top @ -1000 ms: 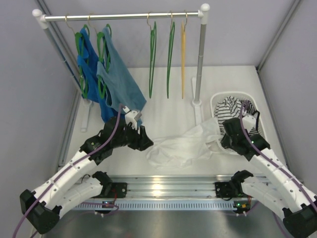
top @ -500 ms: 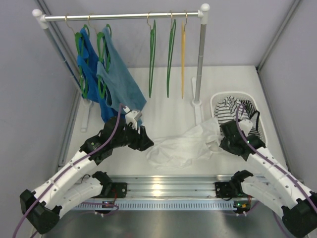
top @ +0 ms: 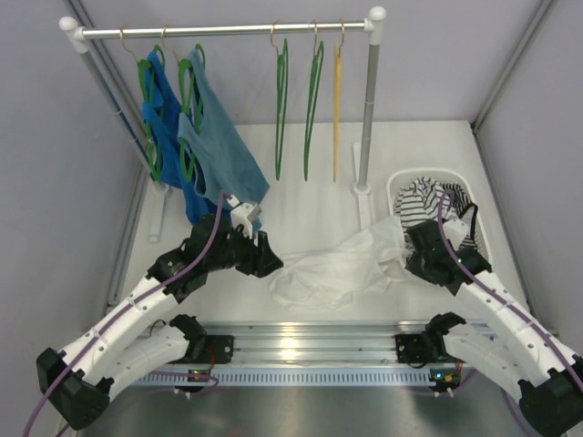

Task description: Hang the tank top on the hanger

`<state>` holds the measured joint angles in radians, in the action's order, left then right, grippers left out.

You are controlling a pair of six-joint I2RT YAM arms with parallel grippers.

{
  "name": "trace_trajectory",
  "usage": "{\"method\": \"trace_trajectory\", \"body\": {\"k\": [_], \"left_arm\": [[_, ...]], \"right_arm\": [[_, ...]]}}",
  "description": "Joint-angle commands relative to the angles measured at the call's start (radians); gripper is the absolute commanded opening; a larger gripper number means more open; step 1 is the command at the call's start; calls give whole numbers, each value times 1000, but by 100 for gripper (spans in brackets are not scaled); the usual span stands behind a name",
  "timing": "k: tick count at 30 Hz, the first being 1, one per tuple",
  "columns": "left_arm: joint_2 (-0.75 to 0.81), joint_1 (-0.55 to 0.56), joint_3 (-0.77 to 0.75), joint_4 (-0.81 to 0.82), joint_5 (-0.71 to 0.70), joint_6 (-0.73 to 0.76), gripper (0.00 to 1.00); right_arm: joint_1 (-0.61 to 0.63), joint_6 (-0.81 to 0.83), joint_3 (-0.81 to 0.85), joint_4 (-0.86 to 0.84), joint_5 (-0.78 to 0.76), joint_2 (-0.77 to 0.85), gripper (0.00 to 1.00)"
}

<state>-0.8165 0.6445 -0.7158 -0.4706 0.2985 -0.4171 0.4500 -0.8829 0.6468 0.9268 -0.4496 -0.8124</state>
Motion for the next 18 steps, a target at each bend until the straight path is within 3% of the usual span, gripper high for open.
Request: {"method": "trace_trajectory", "body": {"k": [1, 18], "left_arm": [[-3, 3, 7, 55, 11, 9, 61], [-9, 3, 10, 58, 13, 9, 61]], "right_arm": [[-13, -14, 80, 43, -34, 13, 35], [-13, -42, 36, 37, -18, -19, 37]]}}
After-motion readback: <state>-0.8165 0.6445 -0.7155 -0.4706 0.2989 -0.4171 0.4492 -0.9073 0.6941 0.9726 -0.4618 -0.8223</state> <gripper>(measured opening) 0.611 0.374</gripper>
